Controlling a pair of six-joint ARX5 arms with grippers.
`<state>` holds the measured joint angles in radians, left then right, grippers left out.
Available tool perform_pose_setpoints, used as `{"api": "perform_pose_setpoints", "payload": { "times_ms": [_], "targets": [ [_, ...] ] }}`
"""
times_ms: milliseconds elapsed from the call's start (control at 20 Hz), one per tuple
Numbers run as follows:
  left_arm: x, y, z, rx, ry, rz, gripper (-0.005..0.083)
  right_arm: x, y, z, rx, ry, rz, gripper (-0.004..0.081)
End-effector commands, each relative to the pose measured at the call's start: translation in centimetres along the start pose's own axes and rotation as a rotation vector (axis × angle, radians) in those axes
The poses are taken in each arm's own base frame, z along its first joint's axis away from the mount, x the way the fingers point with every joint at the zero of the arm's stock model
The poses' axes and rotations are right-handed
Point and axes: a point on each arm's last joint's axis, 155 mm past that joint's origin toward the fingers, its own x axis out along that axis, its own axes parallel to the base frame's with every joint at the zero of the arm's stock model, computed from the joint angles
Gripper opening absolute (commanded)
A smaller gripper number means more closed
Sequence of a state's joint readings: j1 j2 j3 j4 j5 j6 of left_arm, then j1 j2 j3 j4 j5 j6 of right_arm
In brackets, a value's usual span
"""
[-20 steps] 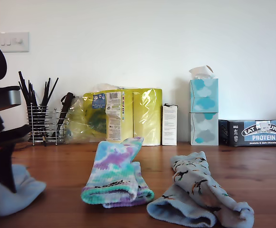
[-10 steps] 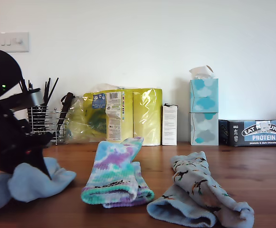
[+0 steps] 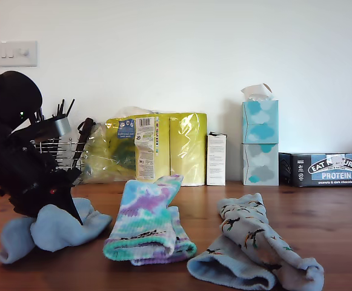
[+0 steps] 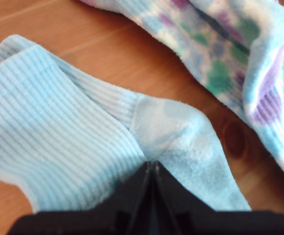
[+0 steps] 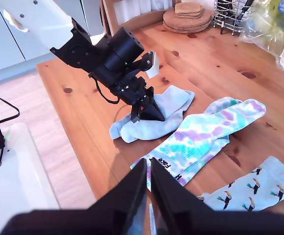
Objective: Pair up the socks based on colour and pattern, by placing each sock on top of its pair
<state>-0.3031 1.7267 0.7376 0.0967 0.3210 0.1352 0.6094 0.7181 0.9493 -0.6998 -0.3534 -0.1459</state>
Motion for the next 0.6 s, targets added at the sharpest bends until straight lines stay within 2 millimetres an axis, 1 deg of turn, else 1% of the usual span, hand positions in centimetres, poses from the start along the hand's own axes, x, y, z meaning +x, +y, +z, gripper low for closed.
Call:
{"api": "perform_pose_setpoints", "payload": {
  "times_ms": [0,150,250,300,450,550],
  "targets": [
    [-1.3,-0.7,0.9,0.019,-0.029,-0.004,-0.0021,0.7,-0.7,-0.8,0.05,0.025,-0.023,-0.0013],
    [-5.3,-1.6,4.3,0.033,-0.129,0.008,-0.0021,1.2,-2.8,-1.2,0.081,0.049,-0.123,-0.0013],
    [-7.9,-2.2,6.1,0.038,-0.195,0.015,-0.002,1.5,-4.2,-0.6,0.081,0.031,-0.176,-0.0013],
    [-9.1,-2.5,6.6,0.017,-0.217,0.015,-0.0021,1.6,-5.4,-0.1,0.083,0.014,-0.231,-0.0013],
    [-12.1,-3.2,7.1,0.019,-0.25,0.024,-0.002,1.3,-10.2,1.1,0.119,-0.048,-0.411,-0.0013],
    [-13.9,-3.2,7.5,0.019,-0.285,0.038,-0.0021,0.6,-13.1,1.1,0.142,-0.091,-0.497,-0.0013]
  ]
}}
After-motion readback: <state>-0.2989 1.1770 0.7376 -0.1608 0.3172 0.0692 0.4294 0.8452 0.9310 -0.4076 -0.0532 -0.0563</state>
